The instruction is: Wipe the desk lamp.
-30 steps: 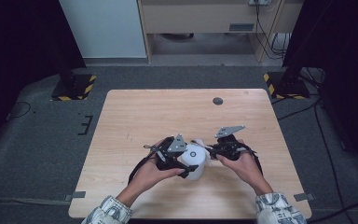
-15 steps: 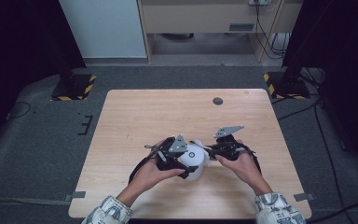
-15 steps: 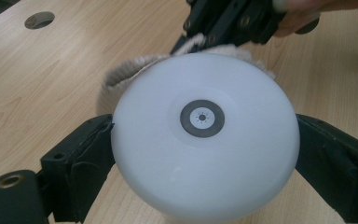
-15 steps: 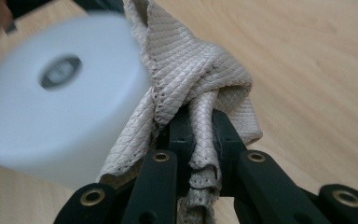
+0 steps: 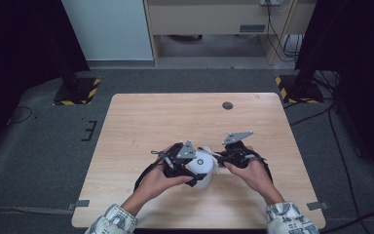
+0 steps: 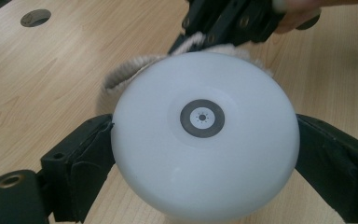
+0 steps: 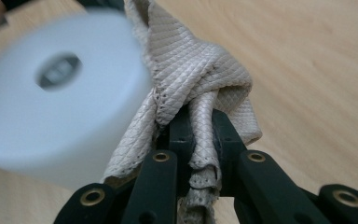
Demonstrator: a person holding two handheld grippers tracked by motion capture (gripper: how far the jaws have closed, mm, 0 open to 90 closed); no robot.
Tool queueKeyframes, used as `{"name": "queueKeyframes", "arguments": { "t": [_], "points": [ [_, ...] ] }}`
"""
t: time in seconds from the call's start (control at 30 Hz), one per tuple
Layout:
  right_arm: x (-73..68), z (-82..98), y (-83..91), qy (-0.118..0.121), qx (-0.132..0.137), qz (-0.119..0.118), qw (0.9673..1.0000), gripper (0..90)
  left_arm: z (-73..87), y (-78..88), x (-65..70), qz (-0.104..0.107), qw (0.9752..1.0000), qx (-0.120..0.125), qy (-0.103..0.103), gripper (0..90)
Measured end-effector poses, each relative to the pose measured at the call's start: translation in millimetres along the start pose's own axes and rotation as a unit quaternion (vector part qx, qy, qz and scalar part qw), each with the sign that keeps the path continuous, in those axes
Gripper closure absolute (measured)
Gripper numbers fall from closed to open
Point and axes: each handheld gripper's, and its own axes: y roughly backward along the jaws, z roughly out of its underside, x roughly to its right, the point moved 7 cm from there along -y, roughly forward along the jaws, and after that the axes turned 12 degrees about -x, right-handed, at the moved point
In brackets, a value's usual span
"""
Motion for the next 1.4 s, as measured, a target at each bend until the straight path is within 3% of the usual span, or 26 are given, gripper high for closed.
{"name": "queueKeyframes", "arguments": {
  "t": [0.13, 0.2, 0.37, 0.57, 0.63, 0.8, 0.87, 0.97, 1.13, 1.23, 1.4],
  "points": [
    [3.1, 9.4, -17.3, 0.006, -0.042, 0.012, 0.999, 81.9, 0.0, -0.1, -0.1, 0.001, 1.0, 0.0, 0.001, 8.4],
    [2.1, 7.0, -15.0, 0.002, -0.034, 0.014, 0.9993, 81.9, 0.0, -0.1, 0.2, 0.003, 1.0, 0.001, 0.001, 8.4],
    [-1.8, -5.1, 6.8, 0.001, 0.02, 0.002, 0.9998, 82.0, 0.0, 0.0, -0.2, 0.004, 1.0, 0.001, -0.001, 8.4],
    [-0.4, 6.5, -9.7, 0.003, -0.025, 0.015, 0.9996, 82.0, 0.6, 0.5, -1.0, 0.005, 1.0, -0.002, -0.005, 8.4],
    [-1.8, 6.6, -6.7, 0.007, -0.024, 0.017, 0.9995, 82.0, 0.8, 0.6, -1.4, 0.006, 1.0, -0.002, -0.006, 8.4],
    [-10.2, 1.0, 26.2, -0.001, 0.033, 0.006, 0.9994, 81.9, 0.9, 0.5, -1.8, 0.006, 1.0, -0.001, -0.007, 8.4],
    [-14.2, 1.6, 33.4, 0.0, 0.039, 0.01, 0.9992, 81.9, 1.0, 0.6, -1.7, 0.006, 1.0, -0.001, -0.007, 8.4],
    [-19.3, 9.4, 26.0, 0.001, 0.014, 0.025, 0.9996, 81.9, 1.6, 1.1, -2.6, 0.003, 1.0, -0.003, -0.007, 8.4],
    [-19.2, 23.8, 2.2, -0.002, -0.036, 0.026, 0.999, 81.7, 3.6, 2.2, -6.0, 0.002, 1.0, -0.003, -0.005, 8.4],
    [-19.5, 25.2, -2.0, 0.002, -0.047, 0.03, 0.9984, 81.7, 3.9, 2.3, -6.5, 0.002, 1.0, 0.0, -0.001, 8.4],
    [-23.0, 12.6, 18.4, -0.003, 0.001, 0.019, 0.9998, 81.6, 4.7, 2.9, -7.7, 0.0, 1.0, -0.002, -0.004, 8.4]
  ]
}}
